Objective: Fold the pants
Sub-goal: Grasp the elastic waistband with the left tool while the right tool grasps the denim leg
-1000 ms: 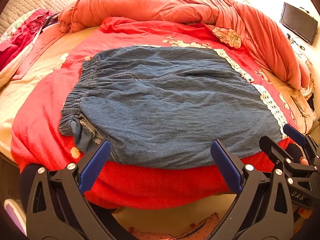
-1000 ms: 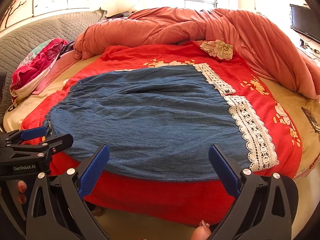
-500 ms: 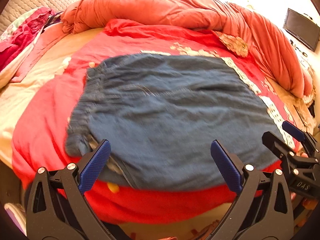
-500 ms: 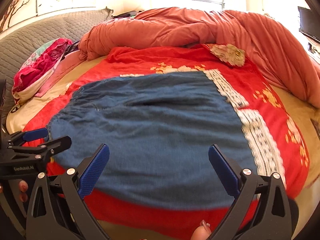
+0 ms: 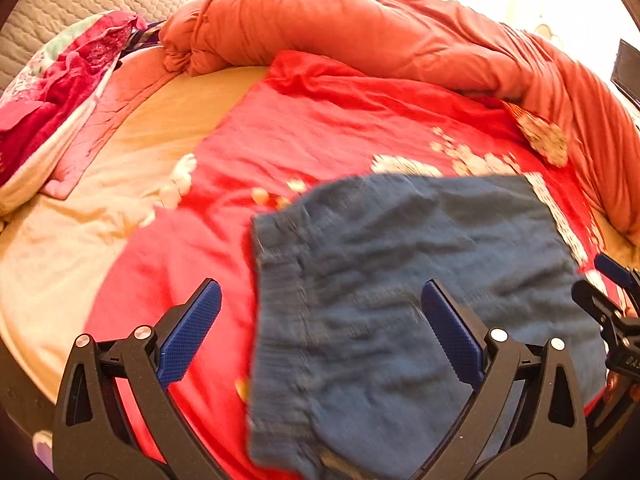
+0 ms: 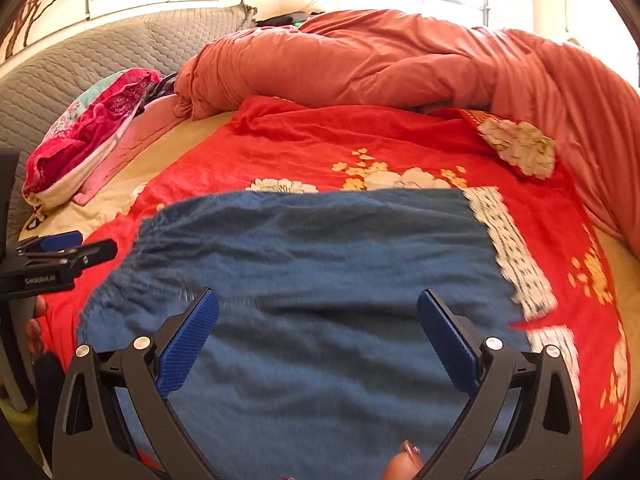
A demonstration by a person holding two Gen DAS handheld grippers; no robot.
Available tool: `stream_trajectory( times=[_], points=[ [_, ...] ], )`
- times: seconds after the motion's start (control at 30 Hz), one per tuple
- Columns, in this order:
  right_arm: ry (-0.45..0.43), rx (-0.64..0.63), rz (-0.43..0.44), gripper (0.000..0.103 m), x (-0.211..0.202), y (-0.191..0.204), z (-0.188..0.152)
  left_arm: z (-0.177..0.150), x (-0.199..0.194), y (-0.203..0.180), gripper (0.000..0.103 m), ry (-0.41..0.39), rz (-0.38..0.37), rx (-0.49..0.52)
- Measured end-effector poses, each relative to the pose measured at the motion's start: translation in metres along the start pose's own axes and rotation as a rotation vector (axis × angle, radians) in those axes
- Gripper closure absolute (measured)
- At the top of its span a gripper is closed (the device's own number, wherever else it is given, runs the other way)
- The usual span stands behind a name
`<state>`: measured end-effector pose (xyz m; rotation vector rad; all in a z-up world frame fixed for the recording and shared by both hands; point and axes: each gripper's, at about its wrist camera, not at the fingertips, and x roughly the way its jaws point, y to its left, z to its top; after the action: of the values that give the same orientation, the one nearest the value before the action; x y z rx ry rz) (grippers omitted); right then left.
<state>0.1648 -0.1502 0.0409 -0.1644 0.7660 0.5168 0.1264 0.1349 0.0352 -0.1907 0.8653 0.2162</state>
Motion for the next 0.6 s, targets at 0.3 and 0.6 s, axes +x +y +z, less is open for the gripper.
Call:
stream_trajectory(
  times=[0.3, 0.6],
  points=[
    [0.042, -0.128, 0.054, 0.004, 0.045, 0.016, 0.041, 0.036, 0.061, 0.046, 0.009, 0.046, 0.0, -0.032],
    [0.107, -0.247, 0.078, 0.004, 0.103, 0.029, 0.068, 0.033, 0.089, 0.047, 0.031, 0.042, -0.081, 0.059]
  ],
)
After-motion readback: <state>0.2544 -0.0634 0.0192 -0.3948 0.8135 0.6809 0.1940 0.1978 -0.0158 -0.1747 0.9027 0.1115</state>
